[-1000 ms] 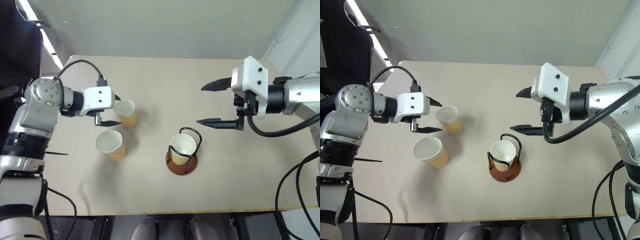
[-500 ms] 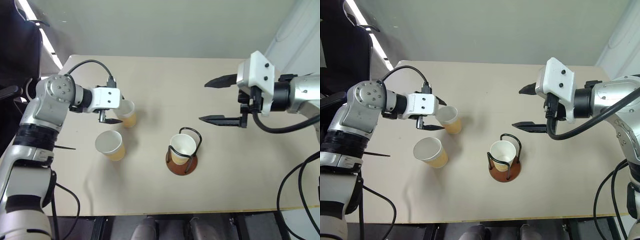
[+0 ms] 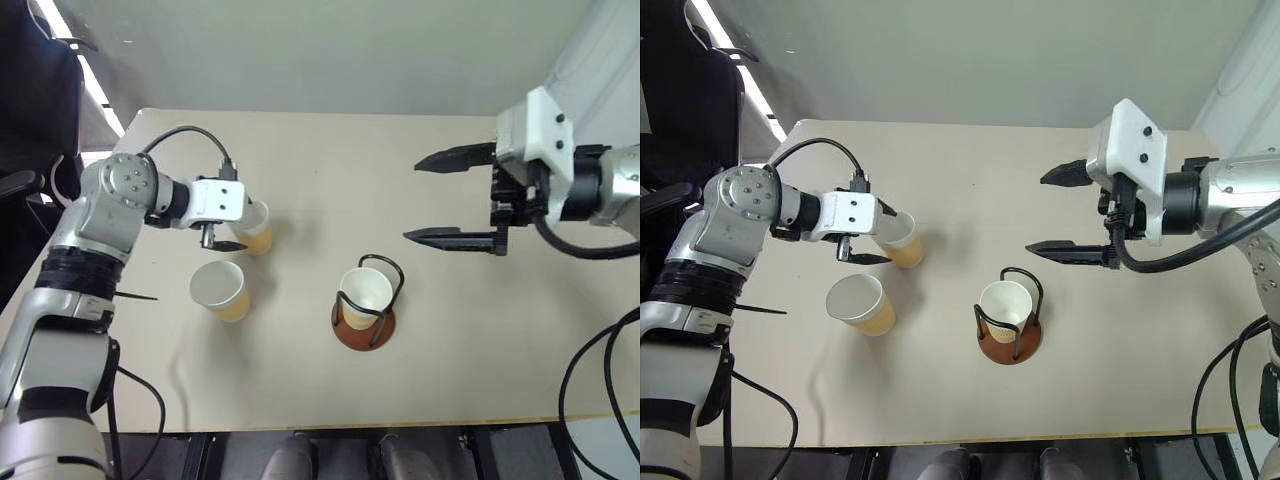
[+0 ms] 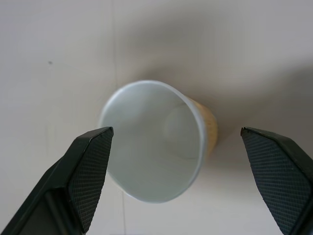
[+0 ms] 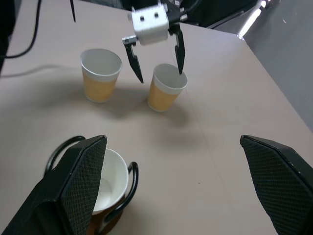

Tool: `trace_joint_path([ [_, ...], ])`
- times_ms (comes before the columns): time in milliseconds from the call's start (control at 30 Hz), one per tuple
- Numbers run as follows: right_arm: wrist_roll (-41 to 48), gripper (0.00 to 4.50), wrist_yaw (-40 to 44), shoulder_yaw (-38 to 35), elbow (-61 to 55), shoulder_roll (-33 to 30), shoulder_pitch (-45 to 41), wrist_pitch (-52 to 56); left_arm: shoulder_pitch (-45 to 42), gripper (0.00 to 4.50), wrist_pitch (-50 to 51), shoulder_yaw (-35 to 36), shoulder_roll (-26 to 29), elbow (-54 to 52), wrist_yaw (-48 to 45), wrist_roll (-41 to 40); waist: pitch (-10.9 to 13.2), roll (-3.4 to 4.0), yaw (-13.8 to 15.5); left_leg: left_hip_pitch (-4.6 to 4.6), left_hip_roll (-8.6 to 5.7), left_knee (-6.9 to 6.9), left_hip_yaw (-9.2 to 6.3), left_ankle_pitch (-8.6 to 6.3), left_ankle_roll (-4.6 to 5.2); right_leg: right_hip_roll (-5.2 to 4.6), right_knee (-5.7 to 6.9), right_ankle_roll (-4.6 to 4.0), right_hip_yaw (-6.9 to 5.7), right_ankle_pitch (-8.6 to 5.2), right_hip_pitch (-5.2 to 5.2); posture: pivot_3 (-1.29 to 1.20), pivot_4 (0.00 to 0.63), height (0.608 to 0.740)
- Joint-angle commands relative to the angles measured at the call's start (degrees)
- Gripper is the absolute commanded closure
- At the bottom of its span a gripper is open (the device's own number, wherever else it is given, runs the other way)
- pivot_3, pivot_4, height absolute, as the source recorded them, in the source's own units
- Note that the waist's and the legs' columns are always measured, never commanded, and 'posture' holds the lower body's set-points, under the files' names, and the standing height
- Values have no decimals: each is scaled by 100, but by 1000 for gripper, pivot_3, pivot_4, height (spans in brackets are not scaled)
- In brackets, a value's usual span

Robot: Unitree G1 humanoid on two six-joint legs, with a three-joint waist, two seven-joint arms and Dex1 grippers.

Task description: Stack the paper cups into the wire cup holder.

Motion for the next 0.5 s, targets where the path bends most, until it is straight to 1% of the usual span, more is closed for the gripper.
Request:
trace_joint_path([
  [33, 222, 17, -46, -309, -128, -119, -94, 56, -152, 0, -144, 6, 47, 96, 52, 114, 0, 0, -1, 0, 0, 0, 0, 0, 0, 0, 0, 0, 0, 0, 0, 0, 150, 740],
  [400, 326, 17, -214, -285, -177, -199, -103, 70, -189, 0, -342, -95, -141, 372, 141, 233, 0, 0, 2, -2, 0, 3, 0, 0, 0, 0, 1, 1, 0, 0, -2, 0, 150, 740],
  [500, 318, 0, -248, -268, -181, -210, -97, 58, -214, 563, -417, -95, -192, 485, 153, 263, 0, 0, 1, -2, 0, 2, 0, 0, 0, 0, 3, 1, 0, 0, -5, 0, 150, 740],
])
